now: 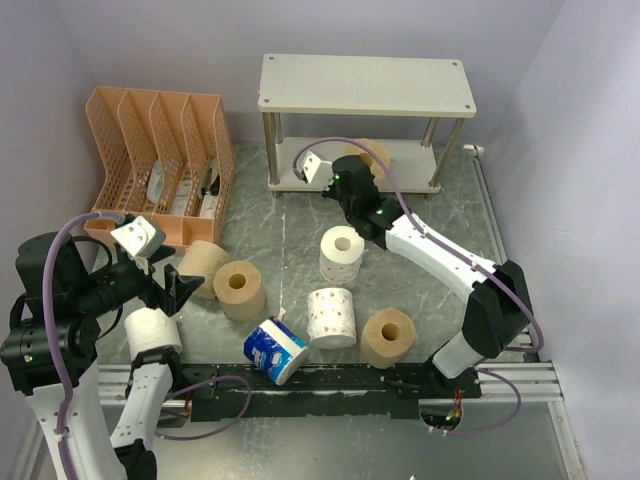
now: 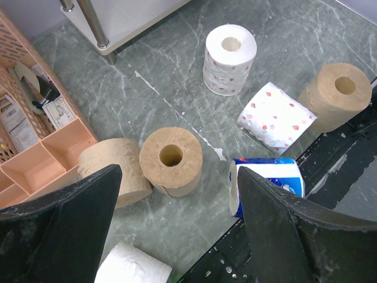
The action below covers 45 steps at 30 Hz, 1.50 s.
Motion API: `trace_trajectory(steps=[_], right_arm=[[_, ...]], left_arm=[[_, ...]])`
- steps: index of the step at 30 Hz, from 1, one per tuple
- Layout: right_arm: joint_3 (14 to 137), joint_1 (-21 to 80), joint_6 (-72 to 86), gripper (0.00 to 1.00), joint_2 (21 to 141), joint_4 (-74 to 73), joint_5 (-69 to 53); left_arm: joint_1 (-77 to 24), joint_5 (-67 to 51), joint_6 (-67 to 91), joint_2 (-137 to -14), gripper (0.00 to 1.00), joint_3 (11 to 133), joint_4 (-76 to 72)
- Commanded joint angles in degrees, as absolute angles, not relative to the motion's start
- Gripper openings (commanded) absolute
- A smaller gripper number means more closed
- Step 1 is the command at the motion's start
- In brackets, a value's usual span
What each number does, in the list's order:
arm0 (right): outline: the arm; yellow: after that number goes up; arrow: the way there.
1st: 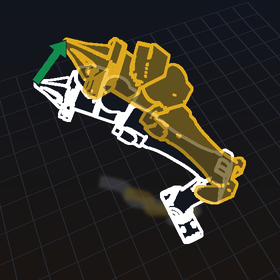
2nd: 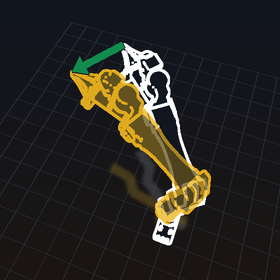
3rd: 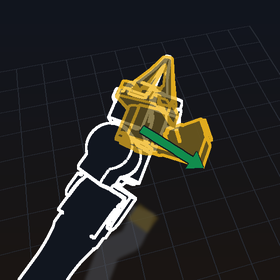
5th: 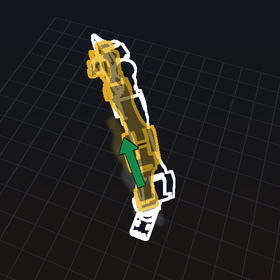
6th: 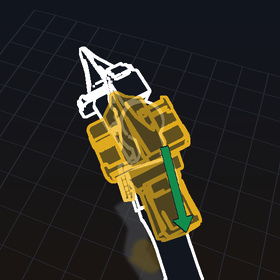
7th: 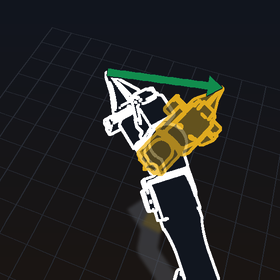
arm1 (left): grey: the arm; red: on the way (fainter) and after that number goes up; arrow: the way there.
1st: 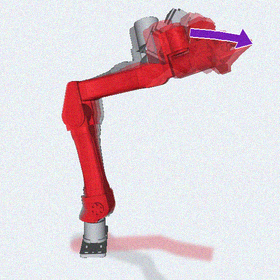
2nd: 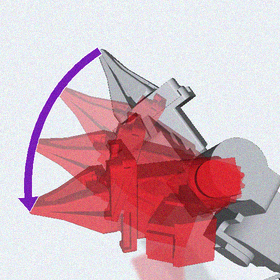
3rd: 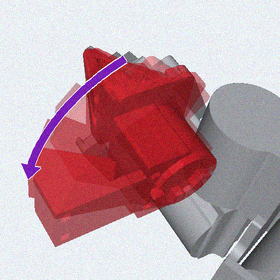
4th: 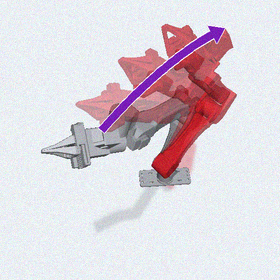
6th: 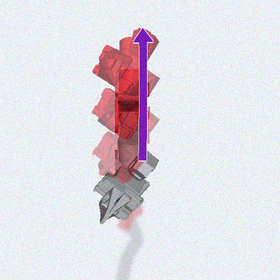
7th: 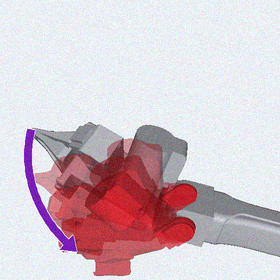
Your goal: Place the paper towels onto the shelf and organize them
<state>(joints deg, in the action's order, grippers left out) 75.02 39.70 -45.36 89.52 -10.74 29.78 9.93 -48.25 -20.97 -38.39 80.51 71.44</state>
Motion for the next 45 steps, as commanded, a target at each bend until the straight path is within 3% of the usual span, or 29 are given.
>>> trace_trajectory(steps=[1, 5, 10, 24, 45], right_arm=[[72.2, 35.1, -52.9, 0.0, 86.8, -0.9, 22.6], [72.9, 29.8, -52.1, 0.0, 89.2, -0.9, 21.3], [67.1, 24.7, -53.9, 0.0, 90.8, 13.6, 23.3], [65.7, 20.4, -56.0, 0.0, 100.3, 33.1, 28.9], [76.6, 15.4, -47.7, 0.0, 112.7, 31.2, 32.2]], left_arm=[[10.4, -49.1, -21.0, -37.6, 0.92, 80.8, 70.9], [10.4, -48.5, -20.6, -37.2, 0.92, 80.6, 70.6], [10.8, -48.3, -20.4, -37.2, 0.93, 80.5, 70.5], [11.2, -47.4, -19.9, -37.5, 0.94, 80.4, 70.1], [12.4, -45.8, -19.0, -37.2, 0.92, 80.2, 69.6]])
